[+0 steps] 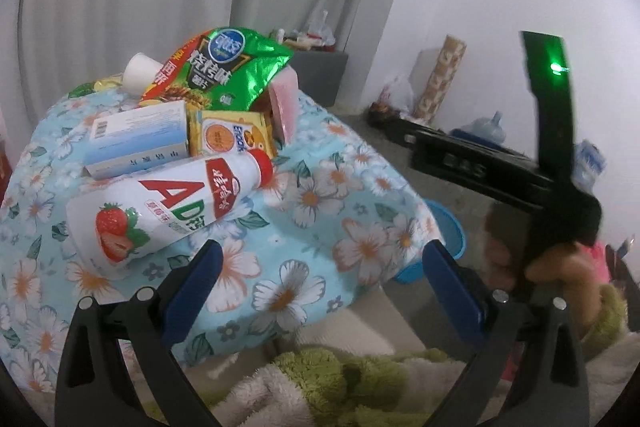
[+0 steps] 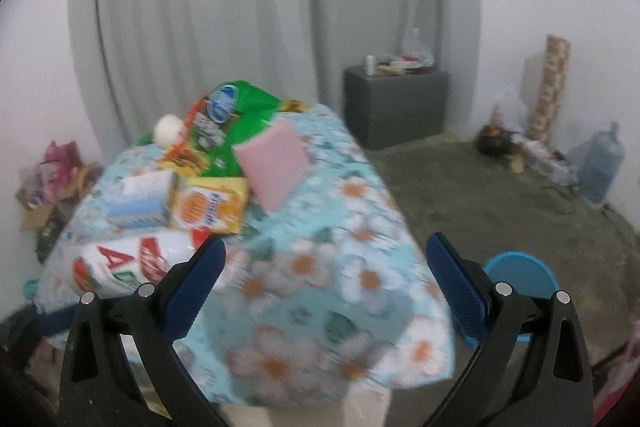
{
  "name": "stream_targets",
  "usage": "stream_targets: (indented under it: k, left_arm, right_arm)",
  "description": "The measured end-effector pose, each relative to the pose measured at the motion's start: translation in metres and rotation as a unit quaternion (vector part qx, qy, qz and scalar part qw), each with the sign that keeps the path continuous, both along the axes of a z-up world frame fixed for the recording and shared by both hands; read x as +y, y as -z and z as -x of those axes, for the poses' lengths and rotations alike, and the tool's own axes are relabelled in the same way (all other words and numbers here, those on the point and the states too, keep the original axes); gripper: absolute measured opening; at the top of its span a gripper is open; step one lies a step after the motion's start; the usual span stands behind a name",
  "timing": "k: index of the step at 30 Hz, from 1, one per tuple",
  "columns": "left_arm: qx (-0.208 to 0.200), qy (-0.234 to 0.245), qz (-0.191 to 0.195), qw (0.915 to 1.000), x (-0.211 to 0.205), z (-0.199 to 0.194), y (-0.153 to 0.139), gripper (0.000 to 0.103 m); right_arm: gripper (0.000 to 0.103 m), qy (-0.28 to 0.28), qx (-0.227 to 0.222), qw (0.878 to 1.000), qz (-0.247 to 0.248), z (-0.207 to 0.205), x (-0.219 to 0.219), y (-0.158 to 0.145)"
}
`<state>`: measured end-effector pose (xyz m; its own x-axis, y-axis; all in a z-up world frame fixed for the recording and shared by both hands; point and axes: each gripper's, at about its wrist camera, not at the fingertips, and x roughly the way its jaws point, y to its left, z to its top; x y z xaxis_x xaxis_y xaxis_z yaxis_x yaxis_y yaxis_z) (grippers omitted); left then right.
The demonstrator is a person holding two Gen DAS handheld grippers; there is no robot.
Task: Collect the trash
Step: 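Grasp the white AD milk bottle with the right tool while left tool approaches the blue box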
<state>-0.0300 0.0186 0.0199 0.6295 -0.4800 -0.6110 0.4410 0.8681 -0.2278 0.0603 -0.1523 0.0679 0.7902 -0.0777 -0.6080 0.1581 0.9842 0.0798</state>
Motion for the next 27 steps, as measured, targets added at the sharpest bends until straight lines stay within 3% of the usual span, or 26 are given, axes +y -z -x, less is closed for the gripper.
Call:
stream_targets:
  k: [5,8,11,14,18,21,27]
  left_arm:
    - [-0.009,-0.027,0.026,0.9992,0.026,0.0,-0.01,0.098]
    - [-0.008,-0.071,0.03,0.997,0.049,-0.005,-0.014,0.097]
    - [-0.018,-0.122,0.025,0.9921,0.076,-0.012,-0.02,0.097]
    - [-0.036,-0.17,0.001,0.9847,0.099,-0.018,-0.026,0.097]
    - [-0.044,-0.219,-0.008,0.9747,0.129,-0.023,-0.032,0.097]
    - [-0.041,-0.247,-0.017,0.968,0.146,-0.029,-0.031,0.097]
    - [-0.034,-0.261,0.0,0.9648,0.167,-0.037,-0.026,0.097]
  right_arm:
    - [0.096,-0.042,0.015,0.997,-0.064,-0.03,0.014,-0.003]
    - [0.096,-0.061,0.042,0.991,-0.114,-0.054,0.025,0.0]
    - [0.096,-0.076,0.099,0.972,-0.197,-0.075,0.037,0.011]
    - [0.096,-0.082,0.155,0.943,-0.282,-0.091,0.049,0.021]
    - [0.096,-0.085,0.19,0.933,-0.295,-0.1,0.067,0.031]
    - [0.096,-0.077,0.231,0.909,-0.339,-0.103,0.073,0.047]
    - [0.096,-0.051,0.288,0.878,-0.378,-0.095,0.085,0.069]
